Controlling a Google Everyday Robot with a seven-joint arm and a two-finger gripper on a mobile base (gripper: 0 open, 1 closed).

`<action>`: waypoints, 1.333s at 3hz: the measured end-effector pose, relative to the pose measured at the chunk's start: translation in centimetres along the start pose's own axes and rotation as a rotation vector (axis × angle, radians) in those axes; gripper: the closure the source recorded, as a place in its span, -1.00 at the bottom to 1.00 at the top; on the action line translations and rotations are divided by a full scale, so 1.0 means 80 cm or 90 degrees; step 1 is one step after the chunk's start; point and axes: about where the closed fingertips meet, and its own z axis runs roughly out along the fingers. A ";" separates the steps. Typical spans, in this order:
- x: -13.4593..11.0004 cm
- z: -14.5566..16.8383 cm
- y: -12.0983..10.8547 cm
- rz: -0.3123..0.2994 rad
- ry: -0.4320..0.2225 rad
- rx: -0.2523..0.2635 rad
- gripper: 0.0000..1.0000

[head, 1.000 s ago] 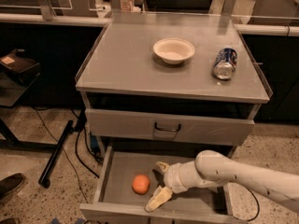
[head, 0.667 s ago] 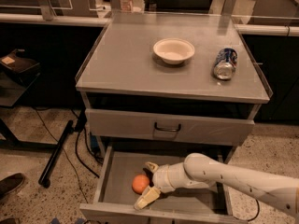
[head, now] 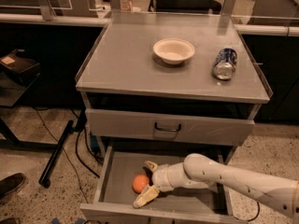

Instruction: Pick orange from middle drawer and place on counter

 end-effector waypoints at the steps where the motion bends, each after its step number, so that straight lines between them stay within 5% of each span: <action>1: -0.002 0.009 -0.018 0.000 -0.013 0.004 -1.00; 4: 0.020 0.029 -0.051 0.018 -0.011 0.010 -1.00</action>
Offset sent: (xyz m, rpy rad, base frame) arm 0.0506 0.0001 -0.0144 0.0190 -0.0167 -0.0162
